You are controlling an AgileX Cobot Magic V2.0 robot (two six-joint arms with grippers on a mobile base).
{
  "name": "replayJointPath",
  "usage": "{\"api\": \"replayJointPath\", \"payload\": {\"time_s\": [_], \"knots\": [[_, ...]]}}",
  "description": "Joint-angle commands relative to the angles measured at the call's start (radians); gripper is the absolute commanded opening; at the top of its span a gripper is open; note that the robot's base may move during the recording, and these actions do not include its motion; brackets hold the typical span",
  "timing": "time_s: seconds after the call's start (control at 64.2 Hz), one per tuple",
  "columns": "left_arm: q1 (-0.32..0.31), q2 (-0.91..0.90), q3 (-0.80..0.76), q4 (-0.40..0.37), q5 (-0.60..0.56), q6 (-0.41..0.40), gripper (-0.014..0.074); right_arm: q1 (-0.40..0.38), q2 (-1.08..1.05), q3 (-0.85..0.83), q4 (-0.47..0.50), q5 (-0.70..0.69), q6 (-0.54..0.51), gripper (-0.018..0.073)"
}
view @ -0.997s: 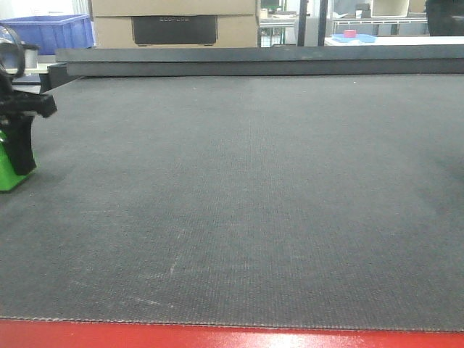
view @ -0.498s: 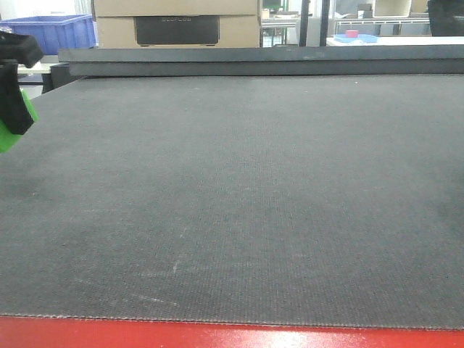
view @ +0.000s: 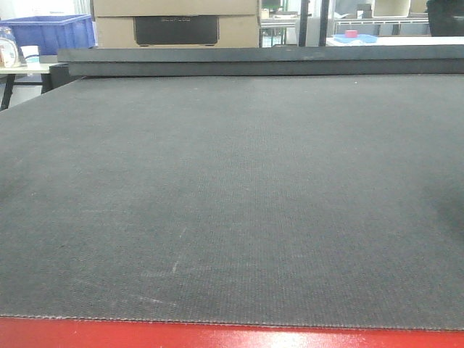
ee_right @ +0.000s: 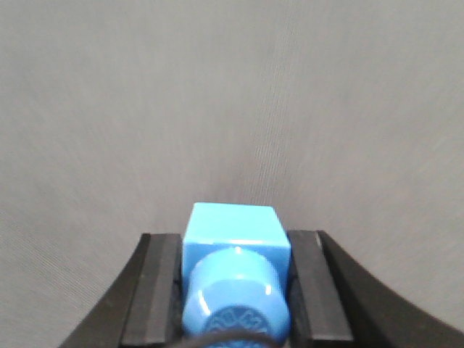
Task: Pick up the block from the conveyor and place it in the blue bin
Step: 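Lift both held blocks up off the conveyor belt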
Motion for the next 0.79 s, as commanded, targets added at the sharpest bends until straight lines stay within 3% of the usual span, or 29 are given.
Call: {"api": "replayJointPath", "payload": {"time_s": [0.0, 0.311, 0.779], "knots": [[-0.006, -0.103, -0.001, -0.011, -0.011, -0.005, -0.0111, 0.000, -0.061, -0.063, -0.003, 0.047, -0.006, -0.0153], [-0.006, -0.323, -0.001, -0.011, -0.005, -0.005, -0.0111, 0.017, -0.113, -0.276, -0.003, 0.175, -0.006, -0.0153], [-0.006, -0.400, -0.001, 0.024, -0.017, -0.005, -0.0111, 0.048, -0.276, -0.287, -0.003, 0.147, -0.006, -0.0153]]}}
